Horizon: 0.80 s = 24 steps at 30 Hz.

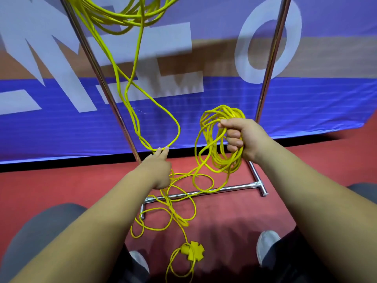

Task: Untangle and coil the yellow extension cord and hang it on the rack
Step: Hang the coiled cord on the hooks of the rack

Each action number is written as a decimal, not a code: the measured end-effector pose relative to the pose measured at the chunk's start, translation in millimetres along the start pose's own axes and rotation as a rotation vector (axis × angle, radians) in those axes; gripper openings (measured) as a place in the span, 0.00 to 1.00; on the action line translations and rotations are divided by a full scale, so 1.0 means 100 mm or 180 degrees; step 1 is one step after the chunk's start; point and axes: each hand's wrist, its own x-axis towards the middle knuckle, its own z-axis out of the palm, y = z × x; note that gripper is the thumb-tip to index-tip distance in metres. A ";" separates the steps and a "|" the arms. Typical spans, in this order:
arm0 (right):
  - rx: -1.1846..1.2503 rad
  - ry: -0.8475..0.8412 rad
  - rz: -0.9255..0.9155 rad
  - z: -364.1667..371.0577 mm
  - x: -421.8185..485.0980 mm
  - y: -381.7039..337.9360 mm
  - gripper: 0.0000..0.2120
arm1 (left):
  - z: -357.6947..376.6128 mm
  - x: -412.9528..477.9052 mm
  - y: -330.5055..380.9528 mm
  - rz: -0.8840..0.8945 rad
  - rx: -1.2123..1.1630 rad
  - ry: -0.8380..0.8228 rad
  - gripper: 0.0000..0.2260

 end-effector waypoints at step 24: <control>-0.2249 -0.0284 0.1337 -0.11 0.19 0.18 0.05 | -0.37 0.17 0.06 -0.0871 -0.6137 0.0445 0.14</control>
